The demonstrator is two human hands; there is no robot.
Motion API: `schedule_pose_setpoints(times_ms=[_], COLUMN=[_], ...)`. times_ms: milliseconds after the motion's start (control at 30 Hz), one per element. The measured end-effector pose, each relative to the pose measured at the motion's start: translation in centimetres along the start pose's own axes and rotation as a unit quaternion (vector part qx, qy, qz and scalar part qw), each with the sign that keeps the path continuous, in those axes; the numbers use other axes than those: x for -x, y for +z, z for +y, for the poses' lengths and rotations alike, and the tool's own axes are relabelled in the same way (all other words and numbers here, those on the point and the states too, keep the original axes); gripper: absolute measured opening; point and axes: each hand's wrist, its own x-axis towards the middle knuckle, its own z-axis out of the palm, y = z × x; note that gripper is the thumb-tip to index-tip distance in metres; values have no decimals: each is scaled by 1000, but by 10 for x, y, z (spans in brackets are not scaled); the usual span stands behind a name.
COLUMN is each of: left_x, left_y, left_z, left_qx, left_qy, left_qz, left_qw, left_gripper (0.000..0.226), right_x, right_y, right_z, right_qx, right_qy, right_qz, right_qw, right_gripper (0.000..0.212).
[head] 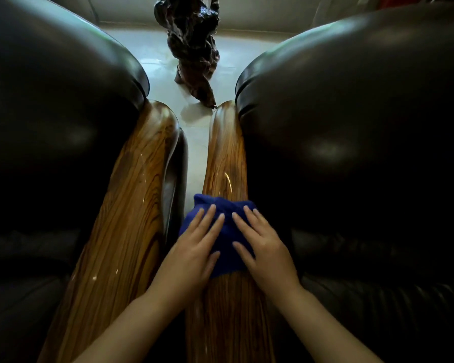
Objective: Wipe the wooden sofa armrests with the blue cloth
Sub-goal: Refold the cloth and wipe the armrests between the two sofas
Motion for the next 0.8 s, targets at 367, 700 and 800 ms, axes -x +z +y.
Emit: schedule_pose_setpoints(times_ms=[367, 700, 800], left_x=[-91, -166, -174], left_y=[-18, -40, -46], left_z=[-21, -31, -33], left_qx=[1, -12, 4], left_qy=[-40, -52, -52], left_qz=[-156, -199, -199], left_qw=[987, 978, 979], left_gripper=[88, 106, 106], right_x=[-78, -149, -159], right_y=[4, -18, -23], right_z=[27, 38, 40], right_qx=[0, -15, -16], right_qy=[26, 49, 48], right_qz=[-113, -151, -154], right_qw=[993, 987, 987], right_gripper=[80, 91, 91])
